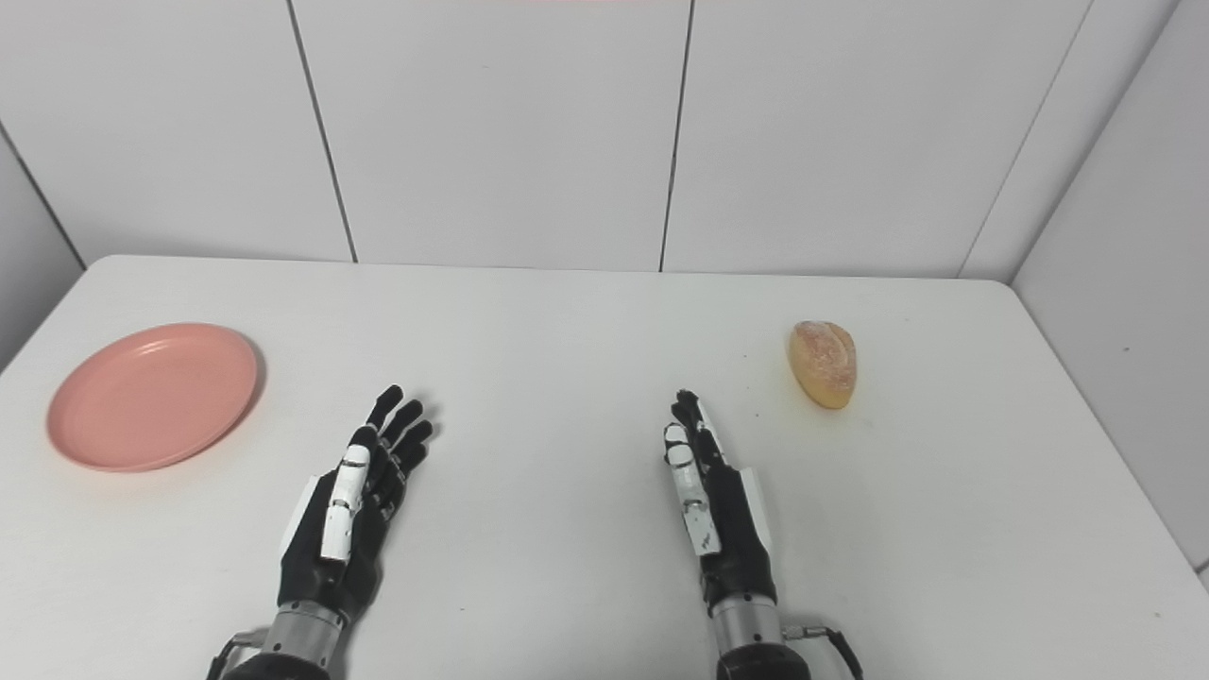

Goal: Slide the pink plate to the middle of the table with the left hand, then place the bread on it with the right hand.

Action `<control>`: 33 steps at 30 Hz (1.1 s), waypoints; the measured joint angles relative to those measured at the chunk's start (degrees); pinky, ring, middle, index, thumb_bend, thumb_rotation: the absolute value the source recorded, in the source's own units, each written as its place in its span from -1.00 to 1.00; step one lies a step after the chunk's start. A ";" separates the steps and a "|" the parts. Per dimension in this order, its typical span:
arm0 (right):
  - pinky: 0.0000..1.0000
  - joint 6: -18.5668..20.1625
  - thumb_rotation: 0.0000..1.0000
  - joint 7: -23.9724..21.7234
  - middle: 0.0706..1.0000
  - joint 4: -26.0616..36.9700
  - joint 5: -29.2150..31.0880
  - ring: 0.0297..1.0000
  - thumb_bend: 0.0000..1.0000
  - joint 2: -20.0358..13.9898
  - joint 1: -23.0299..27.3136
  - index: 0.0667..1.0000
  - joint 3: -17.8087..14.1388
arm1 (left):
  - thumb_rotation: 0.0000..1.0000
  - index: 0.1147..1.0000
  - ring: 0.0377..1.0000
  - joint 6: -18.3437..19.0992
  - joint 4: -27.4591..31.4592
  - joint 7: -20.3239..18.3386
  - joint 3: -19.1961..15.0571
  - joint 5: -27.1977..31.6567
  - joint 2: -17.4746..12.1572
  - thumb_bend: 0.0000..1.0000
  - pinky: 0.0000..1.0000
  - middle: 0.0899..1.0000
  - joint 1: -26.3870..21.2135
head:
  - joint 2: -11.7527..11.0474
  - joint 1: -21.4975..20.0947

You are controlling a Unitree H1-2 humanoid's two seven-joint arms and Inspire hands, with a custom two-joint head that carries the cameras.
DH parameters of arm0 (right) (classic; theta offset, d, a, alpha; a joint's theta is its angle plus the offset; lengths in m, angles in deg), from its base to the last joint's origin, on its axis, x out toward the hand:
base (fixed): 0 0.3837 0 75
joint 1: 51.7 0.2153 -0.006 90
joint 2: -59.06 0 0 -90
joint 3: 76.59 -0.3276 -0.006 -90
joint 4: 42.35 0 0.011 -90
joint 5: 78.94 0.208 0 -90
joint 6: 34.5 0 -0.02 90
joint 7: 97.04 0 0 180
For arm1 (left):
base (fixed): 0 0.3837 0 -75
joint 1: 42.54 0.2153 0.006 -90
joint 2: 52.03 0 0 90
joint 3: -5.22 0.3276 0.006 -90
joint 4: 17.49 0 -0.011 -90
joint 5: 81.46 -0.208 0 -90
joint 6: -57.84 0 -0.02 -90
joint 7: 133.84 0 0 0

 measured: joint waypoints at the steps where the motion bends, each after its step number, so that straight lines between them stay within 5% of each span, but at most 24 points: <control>1: 0.82 0.00 1.00 -0.10 0.90 0.00 0.20 0.86 -0.50 -0.04 0.00 0.90 -0.07 | 1.00 0.83 0.84 0.00 0.00 0.05 0.04 -0.03 0.06 -0.16 0.92 0.86 0.00 | 0.00 -0.08; 20: 0.83 0.00 1.00 -0.98 0.90 0.03 1.47 0.87 -0.50 -0.18 -0.02 0.91 -0.27 | 1.00 0.82 0.83 0.08 0.07 0.73 0.63 -0.66 0.21 -0.16 0.90 0.86 0.01 | 0.00 1.06; 29: 0.90 -0.08 1.00 -2.26 0.92 0.37 3.76 0.89 -0.49 -1.78 -0.49 0.93 -0.95 | 1.00 0.83 0.82 -0.72 -0.56 0.94 1.87 -2.51 1.08 -0.11 0.89 0.85 0.01 | -2.99 10.02; 33: 0.94 -0.66 1.00 -3.52 0.95 0.49 6.33 0.92 -0.55 -2.86 -1.11 0.96 -2.08 | 1.00 0.83 0.84 -1.37 -1.37 1.74 2.94 -3.69 3.15 -0.09 0.96 0.86 -0.05 | -5.27 19.75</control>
